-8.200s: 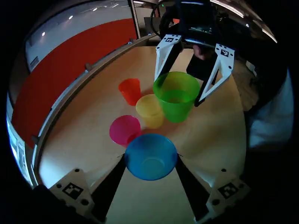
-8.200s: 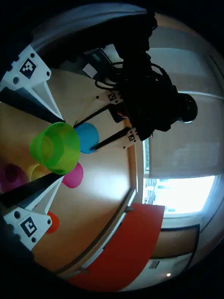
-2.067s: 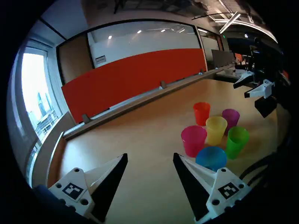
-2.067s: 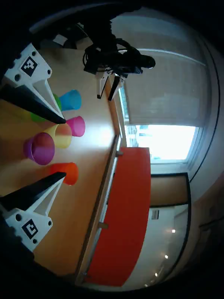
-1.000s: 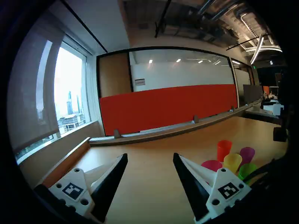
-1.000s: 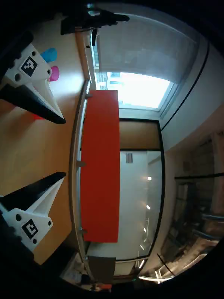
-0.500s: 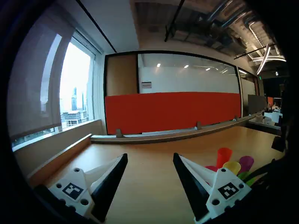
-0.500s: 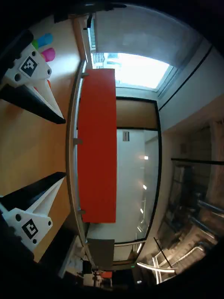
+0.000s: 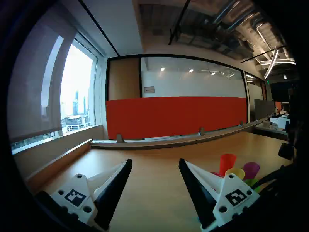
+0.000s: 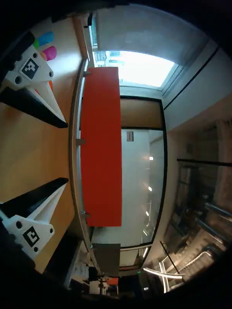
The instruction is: Pour water
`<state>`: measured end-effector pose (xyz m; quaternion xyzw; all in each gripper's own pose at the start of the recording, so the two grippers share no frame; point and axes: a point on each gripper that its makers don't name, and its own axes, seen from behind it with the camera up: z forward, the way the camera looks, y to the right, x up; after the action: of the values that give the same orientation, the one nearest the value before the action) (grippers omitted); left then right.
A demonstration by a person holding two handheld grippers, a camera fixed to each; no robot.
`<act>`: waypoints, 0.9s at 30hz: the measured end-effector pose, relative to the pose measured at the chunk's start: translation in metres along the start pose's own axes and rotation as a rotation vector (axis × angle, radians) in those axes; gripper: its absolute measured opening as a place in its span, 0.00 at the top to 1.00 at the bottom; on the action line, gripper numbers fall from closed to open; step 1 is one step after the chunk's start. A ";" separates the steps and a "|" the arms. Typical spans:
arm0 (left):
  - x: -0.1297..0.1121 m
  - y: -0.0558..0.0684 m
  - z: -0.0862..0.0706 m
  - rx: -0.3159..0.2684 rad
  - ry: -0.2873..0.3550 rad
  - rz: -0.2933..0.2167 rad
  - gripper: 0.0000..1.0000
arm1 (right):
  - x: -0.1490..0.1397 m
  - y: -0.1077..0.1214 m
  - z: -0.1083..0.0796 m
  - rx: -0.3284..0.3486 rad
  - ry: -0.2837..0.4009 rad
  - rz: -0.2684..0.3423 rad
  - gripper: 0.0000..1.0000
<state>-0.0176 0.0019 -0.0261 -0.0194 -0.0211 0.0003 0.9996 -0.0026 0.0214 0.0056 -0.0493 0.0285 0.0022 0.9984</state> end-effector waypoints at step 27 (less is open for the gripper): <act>-0.012 0.004 0.011 0.089 0.065 0.032 0.10 | -0.014 -0.009 -0.014 0.020 -0.032 0.083 0.01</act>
<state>-0.0305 0.0061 -0.0162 0.0249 0.0117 0.0167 0.9995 -0.0176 0.0109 -0.0066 -0.0380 0.0146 0.0441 0.9982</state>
